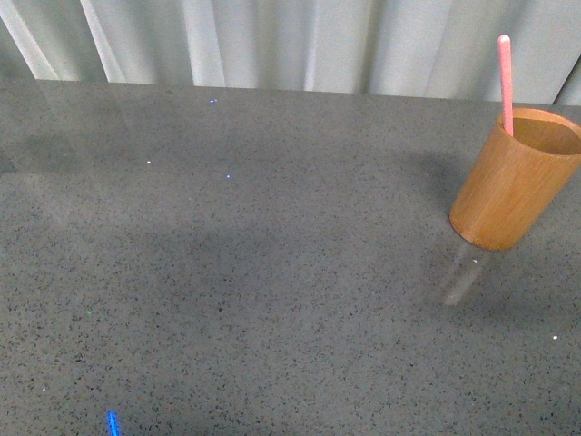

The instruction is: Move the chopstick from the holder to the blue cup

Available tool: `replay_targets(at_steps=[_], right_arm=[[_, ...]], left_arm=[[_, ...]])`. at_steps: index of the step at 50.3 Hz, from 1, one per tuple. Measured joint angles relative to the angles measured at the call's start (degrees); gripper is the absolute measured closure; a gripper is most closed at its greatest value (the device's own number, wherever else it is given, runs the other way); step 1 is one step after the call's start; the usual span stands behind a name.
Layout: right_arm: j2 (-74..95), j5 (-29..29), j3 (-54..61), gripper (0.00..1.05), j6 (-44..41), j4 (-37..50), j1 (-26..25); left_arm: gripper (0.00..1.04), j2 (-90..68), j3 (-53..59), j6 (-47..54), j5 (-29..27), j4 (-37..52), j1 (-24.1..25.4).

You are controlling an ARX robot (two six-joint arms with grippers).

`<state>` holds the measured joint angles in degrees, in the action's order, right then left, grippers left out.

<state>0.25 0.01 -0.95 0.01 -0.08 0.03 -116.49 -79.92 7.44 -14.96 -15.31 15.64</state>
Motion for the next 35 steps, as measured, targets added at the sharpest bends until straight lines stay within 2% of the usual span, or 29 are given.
replay_targets(at_steps=[14, 21, 24, 29, 35], right_arm=[[0.0, 0.0, 0.0, 0.10, 0.0, 0.0, 0.0], [0.0, 0.0, 0.0, 0.10, 0.0, 0.0, 0.0], [0.0, 0.0, 0.0, 0.10, 0.0, 0.0, 0.0], [0.0, 0.0, 0.0, 0.10, 0.0, 0.0, 0.0], [0.0, 0.0, 0.0, 0.10, 0.0, 0.0, 0.0]], left_arm=[[1.01, 12.5, 11.5, -3.4, 6.2, -4.0, -14.2], [1.01, 16.1, 15.3, -7.9, 8.5, -9.0, -28.6], [1.01, 16.2, 15.8, -9.3, 8.5, -10.3, -33.9], [1.01, 15.8, 15.1, -10.8, 7.4, -10.4, -40.0], [1.01, 12.6, 10.6, -11.5, 5.6, -9.6, -43.3]])
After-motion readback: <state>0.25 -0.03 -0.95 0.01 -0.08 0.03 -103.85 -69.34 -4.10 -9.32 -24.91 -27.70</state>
